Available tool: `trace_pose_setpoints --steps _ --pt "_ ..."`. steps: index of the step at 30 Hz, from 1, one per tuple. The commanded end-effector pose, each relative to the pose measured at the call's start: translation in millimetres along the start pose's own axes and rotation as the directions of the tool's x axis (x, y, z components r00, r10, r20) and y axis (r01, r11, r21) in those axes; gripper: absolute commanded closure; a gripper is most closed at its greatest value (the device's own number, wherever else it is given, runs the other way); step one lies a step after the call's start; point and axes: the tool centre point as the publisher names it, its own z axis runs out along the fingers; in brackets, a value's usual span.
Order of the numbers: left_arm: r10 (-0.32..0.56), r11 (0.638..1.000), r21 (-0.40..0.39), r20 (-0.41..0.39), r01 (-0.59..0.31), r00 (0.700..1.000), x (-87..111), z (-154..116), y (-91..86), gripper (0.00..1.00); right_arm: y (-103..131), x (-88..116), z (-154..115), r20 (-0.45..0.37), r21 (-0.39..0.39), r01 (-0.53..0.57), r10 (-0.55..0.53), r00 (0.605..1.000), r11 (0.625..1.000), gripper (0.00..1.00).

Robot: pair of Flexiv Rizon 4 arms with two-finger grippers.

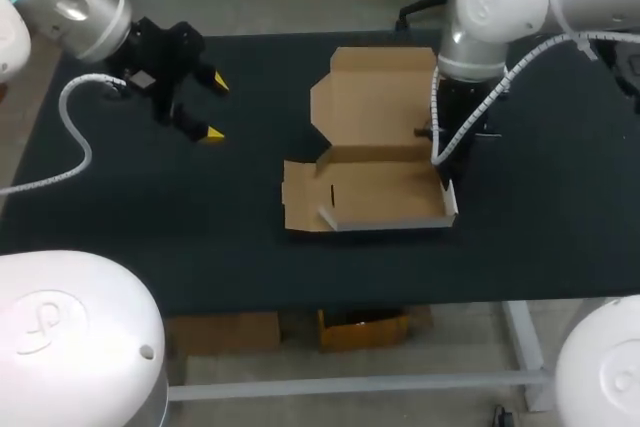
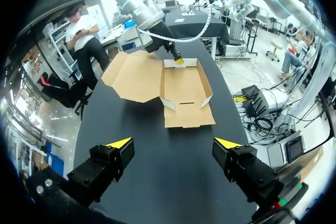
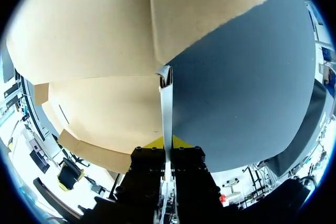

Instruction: Assemble the packaging by folding the flat box into shape, placing the metal phone stand inside, and closing the box properly

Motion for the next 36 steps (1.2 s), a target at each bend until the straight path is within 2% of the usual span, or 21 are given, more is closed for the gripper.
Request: trace_pose_setpoints --steps 1,7,23,36 --pt "0.002 1.0 -0.002 -0.006 -0.002 1.0 -1.4 1 1.2 0.0 5 4 -2 0.031 0.031 0.002 -0.003 1.0 1.0 1.0" --pt "0.002 1.0 -0.002 -0.006 -0.002 1.0 -1.4 1 1.2 0.0 6 3 -2 0.055 0.05 0.009 -0.012 0.998 0.999 1.0" --pt "0.002 1.0 -0.002 -0.006 -0.002 1.0 -1.4 1 1.2 0.0 4 7 11 0.041 0.074 0.013 -0.016 0.999 0.997 1.0" --pt "0.002 1.0 -0.002 -0.006 -0.002 1.0 -1.4 1 1.2 0.0 14 1 24 0.001 0.049 -0.012 0.012 1.0 0.999 1.0"
